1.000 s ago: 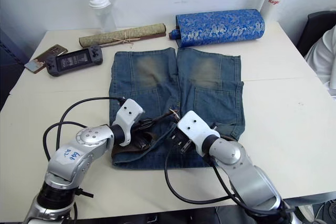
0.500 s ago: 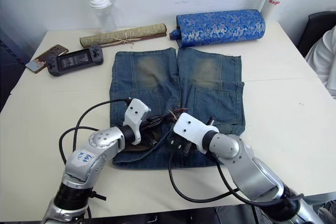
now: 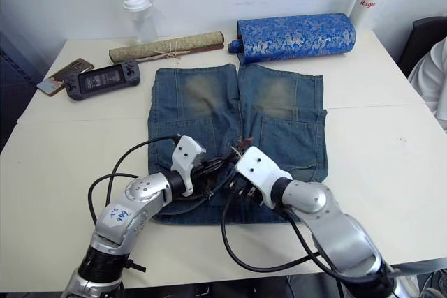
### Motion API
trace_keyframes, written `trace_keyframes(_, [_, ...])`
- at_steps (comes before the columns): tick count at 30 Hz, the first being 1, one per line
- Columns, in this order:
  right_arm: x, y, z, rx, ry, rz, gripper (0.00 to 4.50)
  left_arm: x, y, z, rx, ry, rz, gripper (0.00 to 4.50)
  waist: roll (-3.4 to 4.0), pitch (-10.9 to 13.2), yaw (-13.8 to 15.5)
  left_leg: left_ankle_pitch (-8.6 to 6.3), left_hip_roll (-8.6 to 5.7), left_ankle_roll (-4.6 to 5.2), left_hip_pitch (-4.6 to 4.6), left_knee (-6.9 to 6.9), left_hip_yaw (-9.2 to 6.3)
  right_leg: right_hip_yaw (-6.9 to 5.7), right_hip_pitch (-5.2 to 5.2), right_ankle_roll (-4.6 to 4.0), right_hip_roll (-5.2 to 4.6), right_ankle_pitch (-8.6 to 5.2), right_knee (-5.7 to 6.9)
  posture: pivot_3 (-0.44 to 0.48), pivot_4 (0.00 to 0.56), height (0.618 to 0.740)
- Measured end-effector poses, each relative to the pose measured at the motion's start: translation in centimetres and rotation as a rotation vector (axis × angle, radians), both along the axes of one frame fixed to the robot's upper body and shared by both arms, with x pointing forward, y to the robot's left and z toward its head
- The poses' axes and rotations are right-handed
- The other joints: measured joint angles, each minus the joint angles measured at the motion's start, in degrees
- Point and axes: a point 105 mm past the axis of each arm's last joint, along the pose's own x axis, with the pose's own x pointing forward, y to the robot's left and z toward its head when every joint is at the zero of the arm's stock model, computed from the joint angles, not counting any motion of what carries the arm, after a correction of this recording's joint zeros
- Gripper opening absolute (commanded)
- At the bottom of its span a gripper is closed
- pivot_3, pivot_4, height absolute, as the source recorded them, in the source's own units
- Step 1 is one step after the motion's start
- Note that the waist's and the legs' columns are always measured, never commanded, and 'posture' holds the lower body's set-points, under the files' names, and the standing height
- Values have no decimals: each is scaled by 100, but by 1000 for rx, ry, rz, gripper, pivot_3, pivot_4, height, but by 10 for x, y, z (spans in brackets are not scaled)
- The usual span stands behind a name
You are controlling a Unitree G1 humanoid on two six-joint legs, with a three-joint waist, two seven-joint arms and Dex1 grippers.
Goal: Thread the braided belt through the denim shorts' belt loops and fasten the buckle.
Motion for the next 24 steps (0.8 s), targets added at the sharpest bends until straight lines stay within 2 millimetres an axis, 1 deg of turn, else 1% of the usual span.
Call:
trace_keyframes(1, [-1, -4, 5, 16, 4, -6, 4437, 0, -1, -2, -1, 4, -4, 0, 0, 0, 5, -2, 0, 3, 0, 3, -1, 0, 2, 0, 0, 0, 1, 0, 150, 717])
trace_keyframes(5, [-3, -24, 16, 60, 60, -43, 4437, 1, -2, -2, -1, -4, -15, 0, 0, 0, 2, -6, 0, 10, -1, 8, -8, 3, 6, 0, -3, 0, 0, 0, 150, 717])
trace_keyframes(6, [-2, -28, 23, 79, 67, -45, 4437, 2, -2, -2, -1, -7, -17, 0, 0, 0, -2, -6, 0, 10, -1, 9, -7, 4, 6, 0, -3, 0, 1, 0, 150, 717])
trace_keyframes(8, [1, -33, 49, 129, 25, -29, 4437, 5, -3, -2, 1, -11, -23, 0, 0, 0, -4, -6, 0, 11, -1, 11, -8, 3, 4, 0, -2, 0, 7, 0, 150, 717])
trace_keyframes(10, [4, -38, 79, 145, -78, -10, 4437, 6, -5, -1, 0, -19, -34, 0, 1, 0, -1, -6, 0, 11, -2, 11, -10, 3, 5, 0, -3, 0, 6, 0, 150, 717])
trace_keyframes(12, [5, -42, 90, 6, -193, 29, 4437, 7, -6, -3, -2, -20, -40, 0, 1, 0, 23, -9, -5, 15, -4, 11, -10, 0, 6, 0, -4, 0, -4, 0, 150, 717])
trace_keyframes(14, [11, -40, 88, -152, -296, 91, 4437, 7, -6, -3, -3, -29, -44, 0, 0, 0, 5, -10, -7, 17, -1, 12, 0, 1, 9, 7, -3, 4, -10, 0, 150, 717])
trace_keyframes(16, [15, -34, 74, -252, -332, 174, 4437, 7, -8, -2, 0, -41, -48, 0, 0, 0, -6, -9, -8, 16, 2, 14, 10, -3, 7, 15, -1, 8, -8, 0, 150, 717])
trace_keyframes(19, [22, -29, 50, -337, -344, 258, 4437, 7, -10, -1, 16, -76, -57, 0, -2, 1, 7, -8, -7, 16, 1, 23, 16, -11, 4, 17, -1, 9, -1, 0, 150, 717])
trace_keyframes(21, [28, -31, 43, -393, -375, 279, 4437, 7, -10, 1, 36, -114, -58, 0, -2, 1, 14, -8, -6, 17, 0, 29, 21, -15, 3, 18, -1, 9, 2, 0, 150, 717])
trace_keyframes(24, [35, -35, 41, -447, -429, 290, 4437, 8, -9, 2, 73, -173, -56, 0, -2, 1, 15, -9, -4, 18, 1, 32, 23, -16, 3, 19, -1, 10, 3, 0, 150, 717])
